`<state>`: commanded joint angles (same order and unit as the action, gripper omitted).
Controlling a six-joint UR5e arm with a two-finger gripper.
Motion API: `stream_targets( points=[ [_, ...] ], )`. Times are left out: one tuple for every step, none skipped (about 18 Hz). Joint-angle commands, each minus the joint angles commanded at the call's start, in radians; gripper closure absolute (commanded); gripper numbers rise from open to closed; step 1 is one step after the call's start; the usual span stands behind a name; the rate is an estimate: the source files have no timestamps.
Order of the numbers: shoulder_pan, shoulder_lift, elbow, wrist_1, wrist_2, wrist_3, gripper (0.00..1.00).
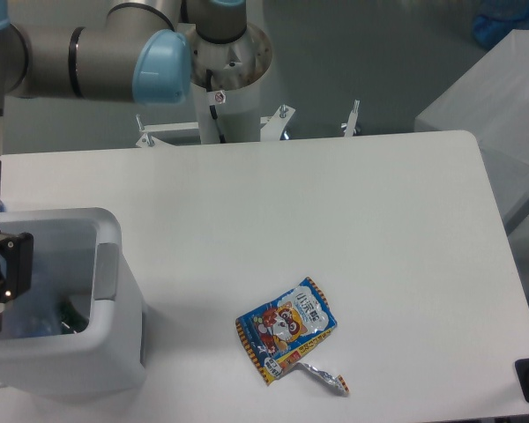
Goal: Place the trash in the trash can
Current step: 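Carry the bottle over the white bin and release it inside, then move the open gripper back over the colourful snack wrapper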
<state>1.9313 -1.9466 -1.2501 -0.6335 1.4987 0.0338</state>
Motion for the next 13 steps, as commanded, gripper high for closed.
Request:
stream_targets(
  points=[
    [0.005,0.003,-0.002,-0.002,0.000,-0.008,0.00],
    [0.023,0.008,-0.003,-0.003,0.002,-0.024,0.00],
    [0.058,0.024,-0.017,-0.005,0.000,-0.041,0.00],
    [0.090,0.038,-0.031,-0.005,-0.003,-0.055,0.00],
    [0.115,0.047,-0.041,-0.005,-0.005,-0.060,0.00],
    [0.142,0.051,-0.049,-0.005,-0.005,-0.061,0.00],
    [0.173,0.051,-0.060,-0.005,-0.005,-0.063,0.00],
    [0.202,0.051,-0.077,-0.006,-0.005,-0.061,0.00],
    [0.228,0.060,-0.100,-0.006,-0.002,-0.058,0.01],
    [0.259,0.070,-0.129,-0.006,-0.006,-0.051,0.01],
    [0.290,0.078,-0.155,-0.006,-0.008,-0.048,0.01],
    [0.313,0.081,-0.172,-0.008,-0.008,-0.046,0.01],
    [0.331,0.081,-0.186,-0.008,-0.008,-0.046,0.01]
  ],
)
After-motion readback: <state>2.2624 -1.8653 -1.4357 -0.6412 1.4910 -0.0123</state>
